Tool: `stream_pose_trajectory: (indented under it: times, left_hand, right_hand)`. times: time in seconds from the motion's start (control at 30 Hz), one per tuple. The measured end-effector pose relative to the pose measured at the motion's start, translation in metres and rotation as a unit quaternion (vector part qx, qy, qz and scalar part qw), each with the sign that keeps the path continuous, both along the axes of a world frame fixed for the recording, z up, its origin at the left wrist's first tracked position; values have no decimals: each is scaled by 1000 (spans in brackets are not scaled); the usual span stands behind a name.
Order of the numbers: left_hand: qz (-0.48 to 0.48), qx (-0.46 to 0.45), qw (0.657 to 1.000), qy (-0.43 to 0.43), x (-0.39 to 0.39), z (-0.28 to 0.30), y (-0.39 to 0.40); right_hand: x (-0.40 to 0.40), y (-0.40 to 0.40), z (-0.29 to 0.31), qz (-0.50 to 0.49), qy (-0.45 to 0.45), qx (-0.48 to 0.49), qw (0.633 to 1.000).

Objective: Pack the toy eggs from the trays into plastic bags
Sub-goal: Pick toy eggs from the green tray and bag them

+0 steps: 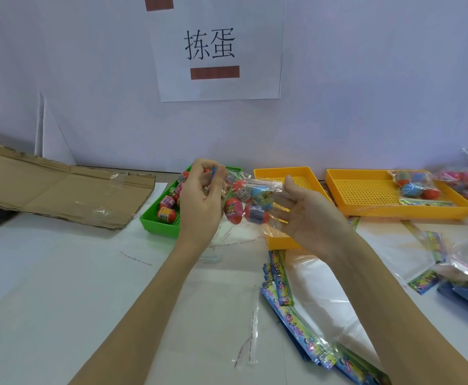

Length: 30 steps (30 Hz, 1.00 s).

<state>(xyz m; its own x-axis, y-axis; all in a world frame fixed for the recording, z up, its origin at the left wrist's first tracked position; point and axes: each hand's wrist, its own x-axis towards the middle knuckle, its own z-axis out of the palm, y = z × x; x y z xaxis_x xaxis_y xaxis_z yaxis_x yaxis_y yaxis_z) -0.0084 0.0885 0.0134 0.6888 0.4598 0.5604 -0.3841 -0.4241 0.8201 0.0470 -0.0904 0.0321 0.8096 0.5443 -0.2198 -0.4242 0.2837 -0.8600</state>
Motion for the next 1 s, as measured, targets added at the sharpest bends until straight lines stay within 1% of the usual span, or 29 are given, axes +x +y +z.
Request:
stream_pose_trajectory:
  times: [0.1, 0.17, 0.23, 0.3, 0.33, 0.5, 0.57, 0.67, 0.73, 0.8, 0.83, 0.9, 0.97, 1.0]
  left_hand:
    - [9, 11, 1000, 3, 1, -1, 3]
    - [20, -2, 1000, 1, 3, -3, 4]
    - [25, -36, 999, 0, 4, -6, 6]
    - [28, -59, 998, 0, 5, -7, 9]
    - [30, -65, 997, 1, 5, -7, 10]
    - [16, -107, 994, 4, 4, -4, 12]
    - [9, -106, 994, 3, 2, 0, 10]
    - [-10, -46, 998, 34, -1, 2, 10]
    - [-38, -17, 997, 70, -3, 2, 12]
    - [-89, -23, 991, 101, -4, 2, 12]
    - [-120, -31, 985, 120, -5, 4, 9]
    - [-169, -59, 973, 145, -4, 4, 6]
    - [-169, -92, 972, 135, -3, 1, 4]
    - [-157, -104, 975, 120, -2, 0, 4]
  right_hand:
    - [2, 1, 0, -12, -14, -22, 1000]
    - [2, 1, 1, -4, -46, -35, 998]
    - [2, -2, 0, 54, -96, -48, 993]
    - [0, -5, -3, 128, -162, -94, 974]
    - [-1, -6, -6, 148, -181, -116, 965]
    - [6, -15, -5, 162, -165, -120, 966]
    - [8, -18, -3, 171, -171, -125, 962]
    - [9, -24, -4, 140, -226, -138, 954]
    - [12, -28, -2, 126, -306, -180, 926]
    - [13, -29, -1, 132, -377, -227, 888]
    - [12, -29, 0, 133, -394, -239, 877]
    - [10, -26, -1, 128, -407, -243, 871]
    - [10, -24, -2, 122, -412, -237, 871]
    - [10, -22, -1, 118, -400, -225, 881]
